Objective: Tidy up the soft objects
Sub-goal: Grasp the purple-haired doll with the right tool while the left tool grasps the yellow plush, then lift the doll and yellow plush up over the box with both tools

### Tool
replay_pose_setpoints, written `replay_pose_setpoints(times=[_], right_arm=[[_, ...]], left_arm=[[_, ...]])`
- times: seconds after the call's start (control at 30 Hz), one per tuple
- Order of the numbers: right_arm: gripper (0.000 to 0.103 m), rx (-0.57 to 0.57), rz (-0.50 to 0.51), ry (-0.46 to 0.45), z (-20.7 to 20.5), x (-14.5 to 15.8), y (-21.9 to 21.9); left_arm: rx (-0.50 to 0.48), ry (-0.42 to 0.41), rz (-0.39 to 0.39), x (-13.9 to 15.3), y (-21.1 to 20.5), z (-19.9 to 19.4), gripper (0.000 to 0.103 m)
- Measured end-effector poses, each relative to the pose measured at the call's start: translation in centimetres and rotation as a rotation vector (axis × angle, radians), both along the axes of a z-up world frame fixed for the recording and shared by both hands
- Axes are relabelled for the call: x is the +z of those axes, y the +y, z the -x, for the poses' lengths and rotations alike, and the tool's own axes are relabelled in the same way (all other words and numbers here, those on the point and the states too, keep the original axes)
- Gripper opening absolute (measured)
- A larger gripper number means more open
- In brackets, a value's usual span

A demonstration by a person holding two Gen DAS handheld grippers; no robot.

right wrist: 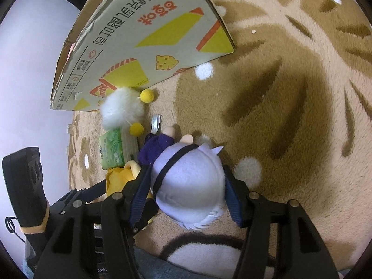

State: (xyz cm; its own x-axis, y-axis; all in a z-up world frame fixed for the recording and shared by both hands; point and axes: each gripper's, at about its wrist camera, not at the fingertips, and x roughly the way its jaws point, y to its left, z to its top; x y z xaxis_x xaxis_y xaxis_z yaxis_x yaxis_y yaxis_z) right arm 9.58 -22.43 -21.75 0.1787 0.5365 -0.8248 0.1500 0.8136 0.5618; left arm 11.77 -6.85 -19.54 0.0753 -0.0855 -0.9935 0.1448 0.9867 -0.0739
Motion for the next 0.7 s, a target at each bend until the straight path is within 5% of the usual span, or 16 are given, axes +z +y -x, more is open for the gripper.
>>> replay_pose_setpoints(times=[0.7], right_arm=[[0.06,0.014,0.013,-0.021,0.9,0.5,1.0]], left_arm=[[-0.025,-0.009,0.026,0.2,0.6,0.7,0.083]])
